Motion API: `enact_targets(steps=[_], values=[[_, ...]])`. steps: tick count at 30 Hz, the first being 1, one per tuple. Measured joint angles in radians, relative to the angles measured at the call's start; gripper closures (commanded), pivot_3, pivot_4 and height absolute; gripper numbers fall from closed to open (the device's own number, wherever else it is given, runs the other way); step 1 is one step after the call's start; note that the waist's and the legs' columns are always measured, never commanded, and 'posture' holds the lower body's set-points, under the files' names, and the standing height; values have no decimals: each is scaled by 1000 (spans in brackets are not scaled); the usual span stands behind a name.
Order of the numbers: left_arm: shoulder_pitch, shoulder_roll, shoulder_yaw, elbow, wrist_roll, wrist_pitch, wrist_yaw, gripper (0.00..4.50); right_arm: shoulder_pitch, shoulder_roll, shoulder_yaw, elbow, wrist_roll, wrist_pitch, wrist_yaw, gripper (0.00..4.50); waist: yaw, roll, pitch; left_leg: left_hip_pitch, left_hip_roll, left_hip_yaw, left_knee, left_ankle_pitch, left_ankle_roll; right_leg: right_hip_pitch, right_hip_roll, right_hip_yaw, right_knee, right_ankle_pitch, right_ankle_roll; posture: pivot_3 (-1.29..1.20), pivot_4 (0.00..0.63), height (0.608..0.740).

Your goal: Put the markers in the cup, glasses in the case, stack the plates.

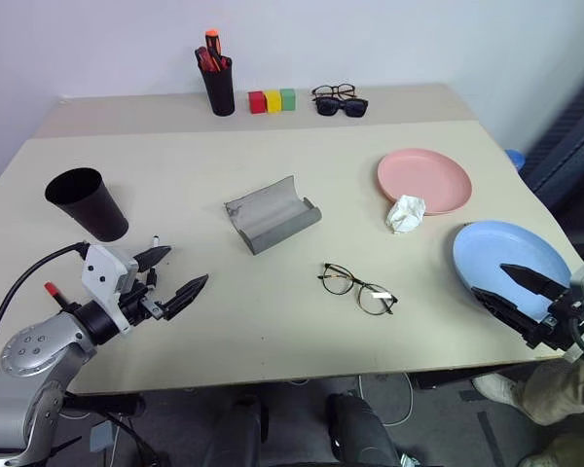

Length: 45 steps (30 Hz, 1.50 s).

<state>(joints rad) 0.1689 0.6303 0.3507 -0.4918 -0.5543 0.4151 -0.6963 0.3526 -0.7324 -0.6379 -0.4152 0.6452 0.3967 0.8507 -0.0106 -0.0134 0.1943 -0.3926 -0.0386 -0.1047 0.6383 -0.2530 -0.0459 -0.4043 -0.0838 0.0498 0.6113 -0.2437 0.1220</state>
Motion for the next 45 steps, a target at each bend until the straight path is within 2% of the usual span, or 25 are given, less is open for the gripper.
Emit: enact_targets(steps=[2, 23, 32, 36, 40, 45], values=[[0, -1, 0, -2, -6, 10, 4, 0, -3, 2, 7, -12, 0, 4, -8, 1120, 1, 0, 0, 0, 0, 0, -2, 0, 0, -1, 0, 0, 0, 2, -3, 0, 150, 740], [-2, -4, -1, -36, -26, 57, 59, 0, -50, 6, 62, -32, -1, 52, -35, 1120, 0, 0, 0, 1, 1, 5, -3, 0, 0, -1, 1, 0, 0, 2, -3, 0, 150, 740], [-1, -39, -2, -72, -26, 74, 121, 0, -100, -2, 100, -32, -4, 60, -41, 1120, 0, 0, 0, 1, 1, 5, -3, 0, 0, -1, 2, 0, 1, 2, -3, 0, 150, 740], [-27, -112, -2, -75, -17, 108, 253, 0, -159, -14, 132, -31, 3, 78, -36, 1120, 0, 0, 0, 2, 1, 5, -2, 1, 1, 0, 2, 0, 2, 3, -3, 0, 150, 740], [-102, -218, -28, -94, 104, 250, 543, 0, -290, -4, 250, -31, 6, 66, -10, 1120, -1, -1, 0, 2, -1, 5, 3, 1, 1, 1, 4, -1, 4, 3, -3, 0, 150, 740], [-225, -331, -40, -96, 143, 447, 762, 0, -428, 17, 410, -21, 6, 49, 59, 1120, 2, -2, 1, 1, -2, 2, 8, 1, 1, 3, 4, -3, 5, 5, -2, 0, 150, 740]])
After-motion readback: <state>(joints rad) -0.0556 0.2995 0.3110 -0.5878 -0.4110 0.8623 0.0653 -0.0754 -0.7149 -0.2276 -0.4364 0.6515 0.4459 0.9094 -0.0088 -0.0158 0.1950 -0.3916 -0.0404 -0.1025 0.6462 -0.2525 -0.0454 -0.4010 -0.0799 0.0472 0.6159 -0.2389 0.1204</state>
